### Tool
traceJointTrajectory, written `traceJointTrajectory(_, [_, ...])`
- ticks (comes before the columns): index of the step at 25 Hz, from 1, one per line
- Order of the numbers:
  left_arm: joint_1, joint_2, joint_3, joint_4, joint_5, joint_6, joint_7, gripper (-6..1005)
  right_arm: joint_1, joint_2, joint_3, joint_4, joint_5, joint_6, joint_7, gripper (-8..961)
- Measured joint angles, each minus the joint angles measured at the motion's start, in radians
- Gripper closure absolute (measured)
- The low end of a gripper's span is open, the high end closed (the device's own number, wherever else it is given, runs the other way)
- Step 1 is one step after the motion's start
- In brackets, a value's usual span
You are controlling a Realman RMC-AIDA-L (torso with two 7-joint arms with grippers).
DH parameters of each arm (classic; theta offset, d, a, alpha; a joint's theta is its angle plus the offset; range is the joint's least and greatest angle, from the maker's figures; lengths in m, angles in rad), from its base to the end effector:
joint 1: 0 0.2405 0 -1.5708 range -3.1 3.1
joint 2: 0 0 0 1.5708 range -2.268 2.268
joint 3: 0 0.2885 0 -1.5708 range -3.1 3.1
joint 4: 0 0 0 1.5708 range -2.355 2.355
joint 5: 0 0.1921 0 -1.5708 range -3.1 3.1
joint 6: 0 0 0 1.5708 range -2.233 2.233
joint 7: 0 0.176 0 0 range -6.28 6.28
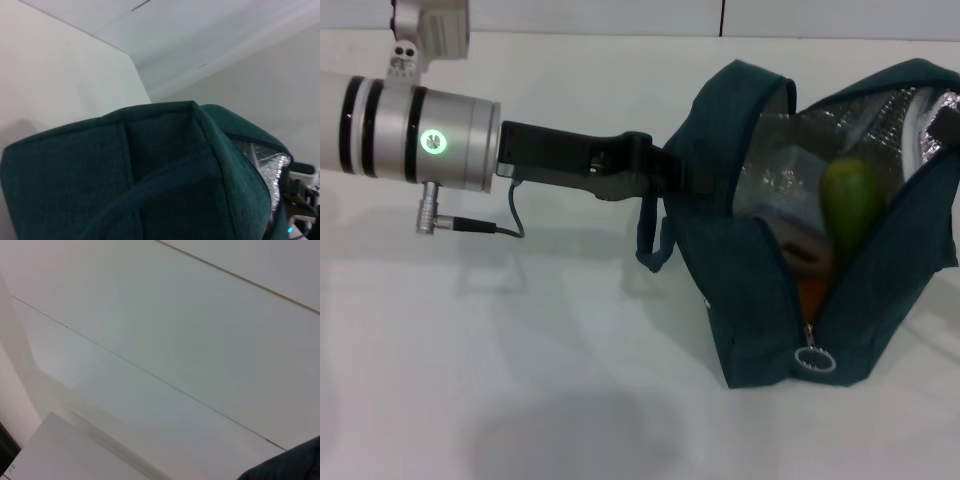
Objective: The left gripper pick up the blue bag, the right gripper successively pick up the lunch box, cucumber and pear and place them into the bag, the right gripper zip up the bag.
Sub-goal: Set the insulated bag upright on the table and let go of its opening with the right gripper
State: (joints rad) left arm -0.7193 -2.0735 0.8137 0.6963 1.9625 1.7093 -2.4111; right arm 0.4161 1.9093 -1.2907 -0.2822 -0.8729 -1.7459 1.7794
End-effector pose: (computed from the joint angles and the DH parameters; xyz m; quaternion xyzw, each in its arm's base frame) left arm -0.1748 0.3549 -0.0497 0.8081 0.5342 0.2205 0.1142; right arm 0.2561 0.3129 0.0227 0.7132 -0.4510 -0.5366 0.0064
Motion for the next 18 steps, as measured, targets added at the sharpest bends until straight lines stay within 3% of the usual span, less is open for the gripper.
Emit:
traceJointTrajectory(16, [0.002,-0.013,0.013,-0.024,0.009,-0.03,0.035,956,0.0,0.007,0.002,0.002,-0.041,0.005,0.0,899])
traceJointTrajectory(18, [0.003,-0.013,0.013,-0.025,0.008,-0.034,0.037,956,-0.004,0.008,0.002,0.001,-0.041,-0.006,0.0,807])
